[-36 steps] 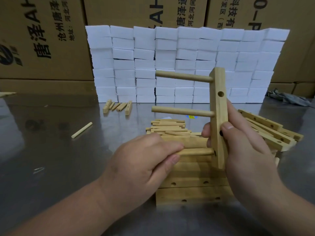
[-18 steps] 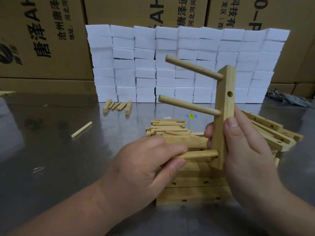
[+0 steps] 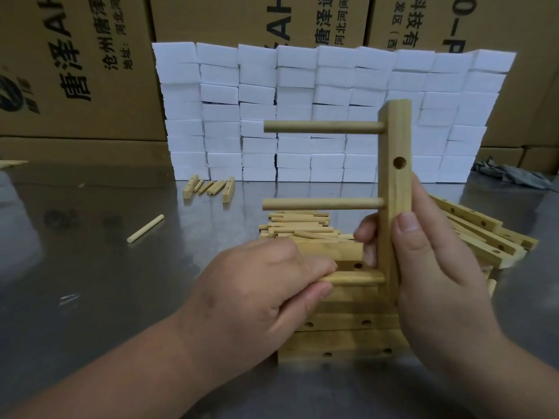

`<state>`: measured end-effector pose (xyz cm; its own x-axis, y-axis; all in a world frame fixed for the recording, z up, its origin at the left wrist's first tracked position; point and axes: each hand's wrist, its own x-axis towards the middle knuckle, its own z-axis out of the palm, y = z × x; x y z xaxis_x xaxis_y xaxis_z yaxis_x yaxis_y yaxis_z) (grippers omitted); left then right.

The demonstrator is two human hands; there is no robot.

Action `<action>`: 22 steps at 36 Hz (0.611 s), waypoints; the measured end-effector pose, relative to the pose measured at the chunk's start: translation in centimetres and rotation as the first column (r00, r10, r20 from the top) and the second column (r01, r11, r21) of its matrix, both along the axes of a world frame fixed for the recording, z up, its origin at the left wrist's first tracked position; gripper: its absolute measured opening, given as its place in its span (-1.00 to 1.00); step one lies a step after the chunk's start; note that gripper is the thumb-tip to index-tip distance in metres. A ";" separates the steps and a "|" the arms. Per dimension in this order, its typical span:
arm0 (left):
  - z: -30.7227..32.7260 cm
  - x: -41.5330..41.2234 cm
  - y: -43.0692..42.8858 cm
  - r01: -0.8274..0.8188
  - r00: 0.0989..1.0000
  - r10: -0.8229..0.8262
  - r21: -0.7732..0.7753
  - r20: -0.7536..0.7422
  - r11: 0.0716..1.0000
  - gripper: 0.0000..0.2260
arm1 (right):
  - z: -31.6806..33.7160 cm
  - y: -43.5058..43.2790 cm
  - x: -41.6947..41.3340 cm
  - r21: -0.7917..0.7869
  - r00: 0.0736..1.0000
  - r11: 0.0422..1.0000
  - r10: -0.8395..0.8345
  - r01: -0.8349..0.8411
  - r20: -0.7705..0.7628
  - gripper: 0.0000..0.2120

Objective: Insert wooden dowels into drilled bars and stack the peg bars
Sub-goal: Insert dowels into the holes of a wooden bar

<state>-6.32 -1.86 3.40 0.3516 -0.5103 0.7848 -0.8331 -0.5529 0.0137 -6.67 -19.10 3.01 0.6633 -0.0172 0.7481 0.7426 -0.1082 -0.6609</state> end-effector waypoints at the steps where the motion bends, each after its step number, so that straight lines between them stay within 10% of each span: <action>1: 0.1 -0.1 0.0 -0.004 1.000 0.004 0.008 0.006 1.000 -0.81 | 0.0 0.1 0.0 0.036 0.999 0.999 0.031 -0.031 -0.006 -0.51; 22: 0.1 -0.8 -0.7 0.032 0.934 -0.052 -0.064 -0.352 0.997 -0.79 | -0.4 0.7 -0.1 0.193 0.989 0.973 0.139 -0.128 -0.045 -0.50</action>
<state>-7.11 -2.53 3.54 0.5907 -0.4895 0.6415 -0.7912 -0.5074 0.3414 -6.80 -18.45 2.64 0.7110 -0.0635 0.7003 0.7021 0.1202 -0.7019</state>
